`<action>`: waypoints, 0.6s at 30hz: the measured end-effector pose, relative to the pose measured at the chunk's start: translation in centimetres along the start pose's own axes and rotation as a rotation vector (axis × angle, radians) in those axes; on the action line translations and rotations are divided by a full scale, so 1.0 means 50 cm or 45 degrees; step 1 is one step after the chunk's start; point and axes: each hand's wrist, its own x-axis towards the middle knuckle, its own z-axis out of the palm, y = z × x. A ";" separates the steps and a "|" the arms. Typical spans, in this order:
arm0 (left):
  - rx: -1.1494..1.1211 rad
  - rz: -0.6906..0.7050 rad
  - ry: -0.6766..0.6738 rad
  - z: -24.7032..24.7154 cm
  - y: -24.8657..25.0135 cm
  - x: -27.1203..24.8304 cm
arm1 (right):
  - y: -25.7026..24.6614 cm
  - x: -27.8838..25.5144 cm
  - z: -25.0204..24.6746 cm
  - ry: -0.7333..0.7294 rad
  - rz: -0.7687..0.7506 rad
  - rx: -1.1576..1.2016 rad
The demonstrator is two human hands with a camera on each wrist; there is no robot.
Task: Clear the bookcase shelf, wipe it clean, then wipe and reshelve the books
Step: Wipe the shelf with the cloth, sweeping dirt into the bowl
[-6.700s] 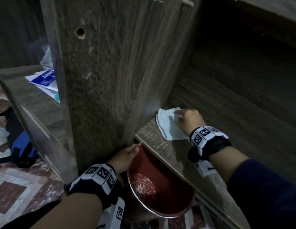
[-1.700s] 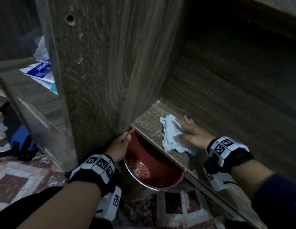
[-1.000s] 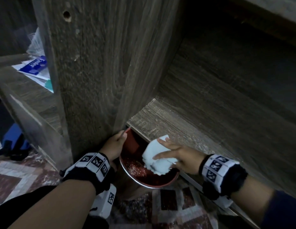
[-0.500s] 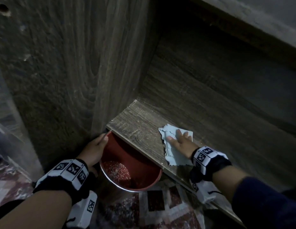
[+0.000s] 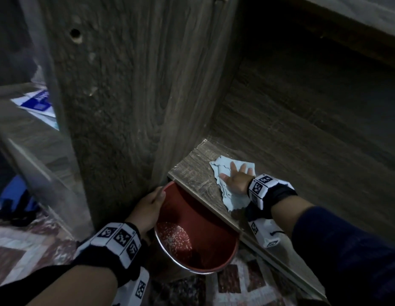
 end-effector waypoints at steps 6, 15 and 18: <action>0.100 0.051 0.092 0.002 0.004 -0.020 | -0.070 0.035 0.000 0.064 -0.139 0.043; 0.028 0.023 0.108 0.002 0.022 -0.039 | -0.163 0.007 0.029 0.144 -0.333 -0.080; 0.044 -0.026 0.118 0.002 0.034 -0.046 | -0.156 -0.014 0.035 0.116 -0.406 -0.091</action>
